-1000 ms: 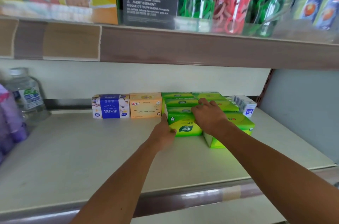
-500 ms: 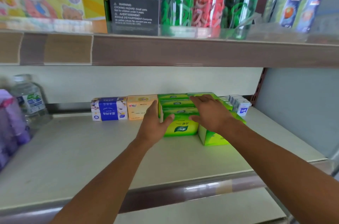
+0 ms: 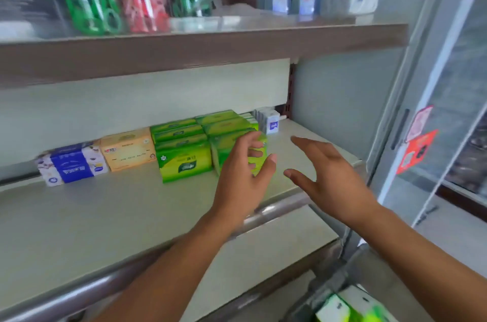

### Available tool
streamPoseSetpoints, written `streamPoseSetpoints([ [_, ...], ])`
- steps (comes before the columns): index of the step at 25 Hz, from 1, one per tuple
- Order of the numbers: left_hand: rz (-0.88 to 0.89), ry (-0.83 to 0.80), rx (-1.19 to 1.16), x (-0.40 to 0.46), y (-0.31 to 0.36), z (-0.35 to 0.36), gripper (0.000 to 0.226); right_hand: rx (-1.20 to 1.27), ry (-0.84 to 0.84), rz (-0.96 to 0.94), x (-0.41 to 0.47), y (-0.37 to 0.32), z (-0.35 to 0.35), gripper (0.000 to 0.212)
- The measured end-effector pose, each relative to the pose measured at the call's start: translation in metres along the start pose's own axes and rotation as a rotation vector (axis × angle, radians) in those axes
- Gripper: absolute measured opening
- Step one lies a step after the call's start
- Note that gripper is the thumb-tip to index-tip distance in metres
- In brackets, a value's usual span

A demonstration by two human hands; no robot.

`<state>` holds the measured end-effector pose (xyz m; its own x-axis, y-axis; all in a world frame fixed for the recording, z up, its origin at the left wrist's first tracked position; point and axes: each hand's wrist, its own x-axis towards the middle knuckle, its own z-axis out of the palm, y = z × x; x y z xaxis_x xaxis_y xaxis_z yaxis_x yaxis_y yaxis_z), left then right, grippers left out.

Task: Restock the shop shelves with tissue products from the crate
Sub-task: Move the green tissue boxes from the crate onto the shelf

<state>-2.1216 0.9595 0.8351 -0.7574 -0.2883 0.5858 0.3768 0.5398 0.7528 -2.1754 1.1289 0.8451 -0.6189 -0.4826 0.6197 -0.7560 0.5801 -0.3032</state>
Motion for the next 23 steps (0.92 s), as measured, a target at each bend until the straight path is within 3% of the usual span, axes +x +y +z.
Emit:
streamPoseSetpoints([
  [6, 0.023, -0.317, -0.131, -0.055, 0.020, 0.129, 0.044, -0.119, -0.041, 0.373, -0.120, 0.086, -0.061, 0.061],
  [13, -0.137, -0.678, -0.161, -0.147, -0.001, 0.239, 0.038, -0.169, -0.210, 0.800, -0.265, 0.147, -0.080, 0.063],
  [18, -0.356, -0.849, -0.029, -0.210, -0.057, 0.282, 0.031, -0.082, -0.471, 1.065, -0.357, 0.174, -0.024, 0.075],
  [23, -0.527, -1.001, 0.105, -0.258, -0.101, 0.285, 0.039, 0.008, -0.853, 1.053, -0.421, 0.184, 0.077, 0.103],
])
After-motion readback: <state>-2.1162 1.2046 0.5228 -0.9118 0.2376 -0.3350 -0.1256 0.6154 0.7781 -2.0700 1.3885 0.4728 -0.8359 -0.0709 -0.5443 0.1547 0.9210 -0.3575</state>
